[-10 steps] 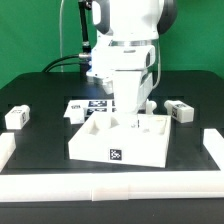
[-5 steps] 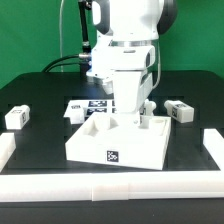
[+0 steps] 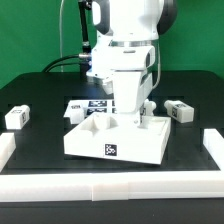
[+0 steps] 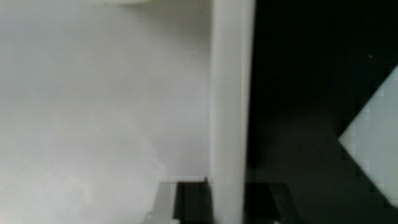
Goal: Assemble one leg
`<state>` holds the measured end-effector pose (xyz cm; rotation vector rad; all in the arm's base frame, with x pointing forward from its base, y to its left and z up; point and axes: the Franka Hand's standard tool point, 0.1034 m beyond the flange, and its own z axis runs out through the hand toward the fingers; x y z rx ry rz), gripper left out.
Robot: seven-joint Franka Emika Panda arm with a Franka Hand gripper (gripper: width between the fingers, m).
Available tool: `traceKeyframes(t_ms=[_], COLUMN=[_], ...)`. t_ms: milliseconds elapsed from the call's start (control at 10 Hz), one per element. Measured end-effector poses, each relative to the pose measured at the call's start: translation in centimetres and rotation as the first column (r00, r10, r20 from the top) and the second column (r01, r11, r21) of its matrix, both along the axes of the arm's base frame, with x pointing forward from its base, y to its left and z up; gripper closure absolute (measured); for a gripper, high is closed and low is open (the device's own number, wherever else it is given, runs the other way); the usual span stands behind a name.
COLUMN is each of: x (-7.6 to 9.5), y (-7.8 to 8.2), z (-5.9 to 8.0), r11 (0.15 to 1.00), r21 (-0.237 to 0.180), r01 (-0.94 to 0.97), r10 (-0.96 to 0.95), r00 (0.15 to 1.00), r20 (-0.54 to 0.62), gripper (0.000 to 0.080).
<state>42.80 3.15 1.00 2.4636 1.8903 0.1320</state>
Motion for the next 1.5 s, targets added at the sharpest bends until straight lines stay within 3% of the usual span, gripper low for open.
traceKeyframes(t_ms=[200, 400, 600, 1000, 1500], x=[1.2, 3.6, 4.8, 5.0, 6.1], y=[0.2, 1.6, 2.8, 2.9, 4.7], z=[0.0, 0.1, 0.1, 0.1, 0.1], r11=[0.993, 0.982, 0.967, 0.968, 0.961], r21=[-0.024, -0.045, -0.071, -0.07, -0.078], r01=[-0.112, -0.182, -0.243, -0.241, -0.266], r10=[0.112, 0.18, 0.237, 0.235, 0.259], r00=[0.993, 0.982, 0.968, 0.968, 0.962], r20=[-0.026, -0.051, -0.088, -0.084, -0.087], gripper=[0.0739, 0.0739, 0.0739, 0.0739, 0.0739])
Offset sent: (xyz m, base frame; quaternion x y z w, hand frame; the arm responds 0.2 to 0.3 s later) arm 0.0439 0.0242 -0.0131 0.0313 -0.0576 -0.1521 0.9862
